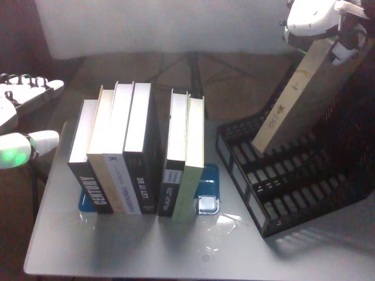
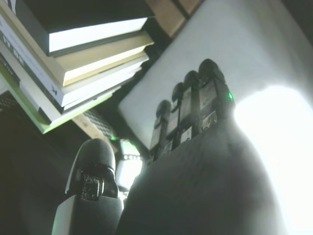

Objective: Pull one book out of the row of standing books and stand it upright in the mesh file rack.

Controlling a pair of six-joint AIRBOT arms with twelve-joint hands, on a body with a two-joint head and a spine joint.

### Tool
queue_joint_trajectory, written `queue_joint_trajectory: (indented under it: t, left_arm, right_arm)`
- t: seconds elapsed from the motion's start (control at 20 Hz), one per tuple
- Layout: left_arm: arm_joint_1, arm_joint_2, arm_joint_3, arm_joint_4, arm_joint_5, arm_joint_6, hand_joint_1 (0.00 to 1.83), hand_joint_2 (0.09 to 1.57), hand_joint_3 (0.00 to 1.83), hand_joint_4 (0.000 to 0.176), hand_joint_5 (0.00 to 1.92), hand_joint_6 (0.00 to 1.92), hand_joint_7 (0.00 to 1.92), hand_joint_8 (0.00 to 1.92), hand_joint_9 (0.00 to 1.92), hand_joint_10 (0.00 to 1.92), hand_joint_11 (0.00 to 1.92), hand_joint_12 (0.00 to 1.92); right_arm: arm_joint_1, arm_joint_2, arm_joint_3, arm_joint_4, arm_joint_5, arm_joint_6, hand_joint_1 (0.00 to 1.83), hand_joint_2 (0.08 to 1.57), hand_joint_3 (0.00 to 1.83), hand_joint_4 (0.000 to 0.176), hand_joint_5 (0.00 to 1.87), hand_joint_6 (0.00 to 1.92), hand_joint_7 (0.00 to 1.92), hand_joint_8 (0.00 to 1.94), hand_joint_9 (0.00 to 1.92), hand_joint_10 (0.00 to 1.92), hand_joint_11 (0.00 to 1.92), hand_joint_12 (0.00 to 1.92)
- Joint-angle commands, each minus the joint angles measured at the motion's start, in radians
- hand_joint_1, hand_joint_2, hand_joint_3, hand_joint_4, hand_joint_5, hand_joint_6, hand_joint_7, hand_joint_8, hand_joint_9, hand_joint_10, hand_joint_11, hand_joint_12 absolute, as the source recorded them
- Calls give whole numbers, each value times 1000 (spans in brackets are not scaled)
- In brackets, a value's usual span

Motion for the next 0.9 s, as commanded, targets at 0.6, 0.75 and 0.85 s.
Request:
queue_joint_trajectory:
  t: [0.6,0.75,0.85]
  left_arm:
    - [1,4,8,-20,-123,-5,165,1397,0,107,0,0,0,0,0,0,0,0]
    - [2,3,8,-20,-124,-5,158,1392,0,105,0,0,0,0,0,0,0,0]
    - [2,3,9,-20,-124,-5,171,1391,0,103,0,0,0,0,0,0,0,0]
  right_arm:
    - [3,18,-3,-19,-92,-2,1214,1226,1,0,735,1134,848,1502,982,1624,1048,1912]
    - [3,19,-4,-21,-92,-2,582,1052,0,126,5,13,6,22,22,35,7,381]
    - [3,19,-5,-22,-92,-2,677,999,0,81,0,0,0,0,0,0,0,204]
